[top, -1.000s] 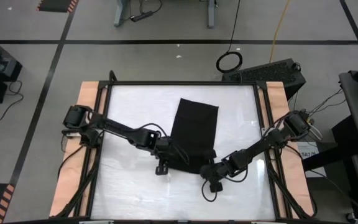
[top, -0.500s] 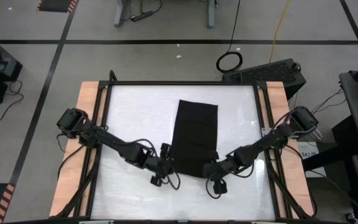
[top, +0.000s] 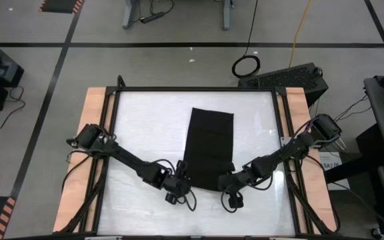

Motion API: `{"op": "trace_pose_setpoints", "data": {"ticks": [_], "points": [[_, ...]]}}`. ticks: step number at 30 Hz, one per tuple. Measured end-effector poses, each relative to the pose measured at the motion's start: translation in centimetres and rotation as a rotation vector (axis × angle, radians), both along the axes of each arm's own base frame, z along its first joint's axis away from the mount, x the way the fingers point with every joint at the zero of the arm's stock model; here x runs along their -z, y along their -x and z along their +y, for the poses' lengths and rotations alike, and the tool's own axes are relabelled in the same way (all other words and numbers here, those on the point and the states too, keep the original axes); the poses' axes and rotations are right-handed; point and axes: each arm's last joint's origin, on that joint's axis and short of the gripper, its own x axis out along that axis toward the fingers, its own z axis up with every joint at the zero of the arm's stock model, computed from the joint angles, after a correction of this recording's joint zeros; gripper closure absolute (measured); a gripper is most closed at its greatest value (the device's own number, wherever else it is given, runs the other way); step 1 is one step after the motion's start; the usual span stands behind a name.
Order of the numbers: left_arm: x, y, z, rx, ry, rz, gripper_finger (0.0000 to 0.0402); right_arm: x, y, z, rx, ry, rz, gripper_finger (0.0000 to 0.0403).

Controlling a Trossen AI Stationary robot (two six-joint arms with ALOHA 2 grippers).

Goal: Roll towel
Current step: Roll the black towel

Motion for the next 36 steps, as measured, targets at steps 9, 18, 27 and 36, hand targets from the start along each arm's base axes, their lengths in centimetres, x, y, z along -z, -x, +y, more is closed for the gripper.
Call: {"op": "trace_pose_setpoints", "data": {"ticks": [9, 18, 27, 36], "points": [[1.0, -0.3, -0.1, -0.010, -0.019, 0.001, 0.0198, -0.1, 0.0, 0.1, 0.001, -0.032, 0.006, 0.0402], [0.8, -0.3, 0.0, 0.035, 0.130, 0.061, 0.0390, -0.2, -0.5, -0.6, 0.059, -0.146, 0.051, 0.0402], [0.4, -0.9, 2.3, -0.038, 0.551, 0.240, 0.0396, -0.1, -1.3, -2.8, 0.140, -0.217, 0.107, 0.0402], [0.5, -1.2, 4.3, -0.096, 0.648, 0.300, 0.0398, 0.7, -1.0, -5.0, 0.174, -0.258, 0.206, 0.0403]]}}
